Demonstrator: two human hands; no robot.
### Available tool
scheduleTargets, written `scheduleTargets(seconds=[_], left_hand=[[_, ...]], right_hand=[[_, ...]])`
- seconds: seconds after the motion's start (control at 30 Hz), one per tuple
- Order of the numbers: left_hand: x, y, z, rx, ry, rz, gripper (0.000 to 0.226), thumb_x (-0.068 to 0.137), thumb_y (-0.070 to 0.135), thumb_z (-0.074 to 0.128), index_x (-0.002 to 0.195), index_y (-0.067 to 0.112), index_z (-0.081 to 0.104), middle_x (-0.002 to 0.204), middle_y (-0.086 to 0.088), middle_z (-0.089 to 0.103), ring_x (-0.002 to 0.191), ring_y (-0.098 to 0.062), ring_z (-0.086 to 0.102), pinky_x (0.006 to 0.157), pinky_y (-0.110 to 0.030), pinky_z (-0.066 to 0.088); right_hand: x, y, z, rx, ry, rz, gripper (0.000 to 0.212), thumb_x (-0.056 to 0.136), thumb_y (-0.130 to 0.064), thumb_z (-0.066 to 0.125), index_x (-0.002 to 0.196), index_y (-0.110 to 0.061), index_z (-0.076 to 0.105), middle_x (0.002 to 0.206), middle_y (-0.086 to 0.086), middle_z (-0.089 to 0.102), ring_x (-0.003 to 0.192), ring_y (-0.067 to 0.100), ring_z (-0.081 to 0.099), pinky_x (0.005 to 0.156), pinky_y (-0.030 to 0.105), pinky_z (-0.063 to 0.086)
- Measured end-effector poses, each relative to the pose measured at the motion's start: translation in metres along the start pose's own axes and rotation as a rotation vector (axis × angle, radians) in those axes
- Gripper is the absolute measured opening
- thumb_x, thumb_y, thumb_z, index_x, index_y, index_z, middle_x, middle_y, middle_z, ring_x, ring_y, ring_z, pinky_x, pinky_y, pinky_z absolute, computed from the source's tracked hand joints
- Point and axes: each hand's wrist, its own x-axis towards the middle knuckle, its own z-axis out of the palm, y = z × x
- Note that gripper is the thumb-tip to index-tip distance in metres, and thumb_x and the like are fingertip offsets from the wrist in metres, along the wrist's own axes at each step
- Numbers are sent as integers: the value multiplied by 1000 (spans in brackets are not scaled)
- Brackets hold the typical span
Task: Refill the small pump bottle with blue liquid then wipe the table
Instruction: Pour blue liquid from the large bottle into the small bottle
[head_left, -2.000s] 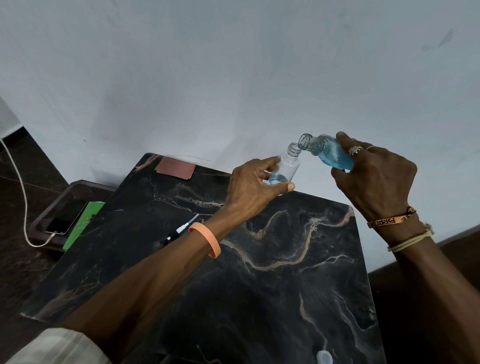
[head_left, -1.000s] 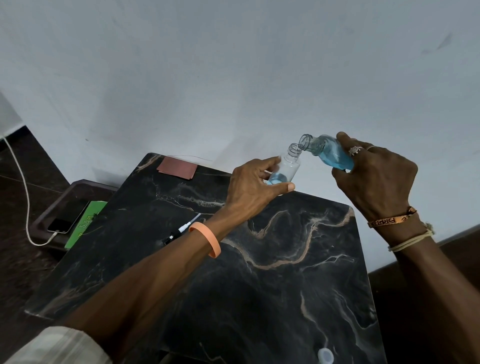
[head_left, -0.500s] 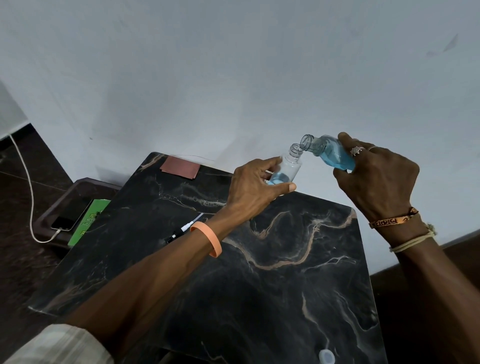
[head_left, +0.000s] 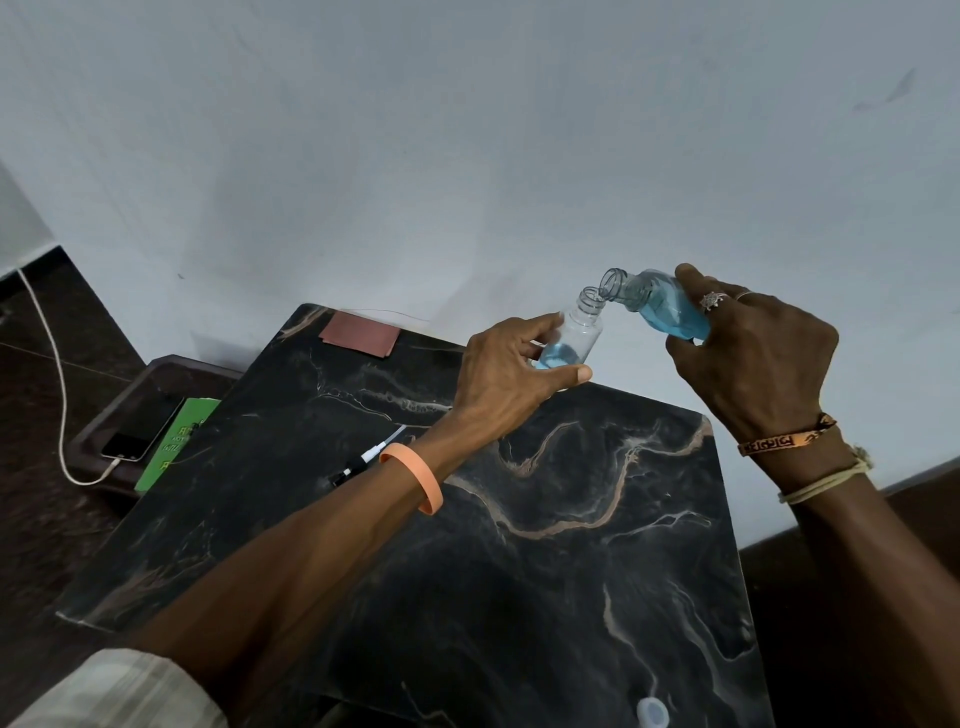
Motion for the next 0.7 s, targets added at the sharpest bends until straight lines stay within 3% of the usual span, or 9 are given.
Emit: scheduleTargets(seconds=[0.7], left_hand=[[2,0,2,15,-8,0,68,70,42,88,130,22,66,115,3,74,94,-8,71,83,-33,61]], right_hand=[[1,3,1,-13,-4,-1,55,71,-19,80,124,-16,68,107,15,73,81,40,70,60,33,48]])
